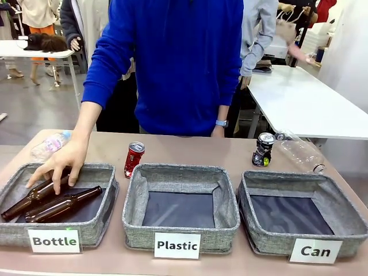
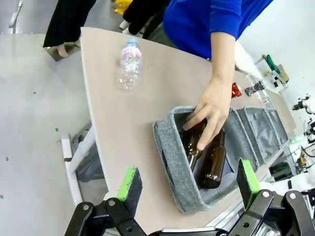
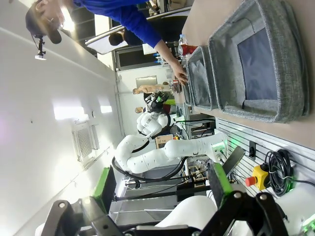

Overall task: Sort the can waste into the basket.
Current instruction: Pick up the can waste from the table and place it in the right Fabric basket.

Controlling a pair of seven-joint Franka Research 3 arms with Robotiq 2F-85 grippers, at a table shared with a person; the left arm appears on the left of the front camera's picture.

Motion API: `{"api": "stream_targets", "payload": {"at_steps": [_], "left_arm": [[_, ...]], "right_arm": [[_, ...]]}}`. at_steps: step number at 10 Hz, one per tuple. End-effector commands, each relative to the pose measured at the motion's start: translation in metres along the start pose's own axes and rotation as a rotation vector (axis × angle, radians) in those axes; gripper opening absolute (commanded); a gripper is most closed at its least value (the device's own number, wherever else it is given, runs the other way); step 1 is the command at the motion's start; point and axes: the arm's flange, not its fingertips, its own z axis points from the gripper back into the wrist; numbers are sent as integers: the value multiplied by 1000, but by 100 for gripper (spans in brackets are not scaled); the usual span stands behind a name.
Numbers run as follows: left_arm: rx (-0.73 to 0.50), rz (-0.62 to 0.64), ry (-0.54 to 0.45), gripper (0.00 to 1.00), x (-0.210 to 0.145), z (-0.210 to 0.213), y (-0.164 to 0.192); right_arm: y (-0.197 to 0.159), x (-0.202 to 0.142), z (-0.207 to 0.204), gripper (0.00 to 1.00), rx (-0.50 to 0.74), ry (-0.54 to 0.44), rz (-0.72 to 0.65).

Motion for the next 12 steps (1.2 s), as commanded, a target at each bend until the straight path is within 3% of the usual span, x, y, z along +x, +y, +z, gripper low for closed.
{"api": "stream_targets", "payload": {"at_steps": [1, 4, 7, 9, 12], "left_arm": [[-10, -54, -8, 100, 8, -8, -2], [1, -127, 90, 100, 45, -40, -32], [43, -229, 229, 100, 99, -118, -90], [54, -437, 306, 100, 132, -207, -136], [105, -722, 329, 100, 153, -311, -184]], "right_arm": [[2, -1, 0, 100, 10, 3, 11], [2, -1, 0, 100, 10, 3, 11], [2, -1, 0, 100, 10, 3, 11], [2, -1, 0, 100, 10, 3, 11], [2, -1, 0, 100, 10, 3, 11]]}}
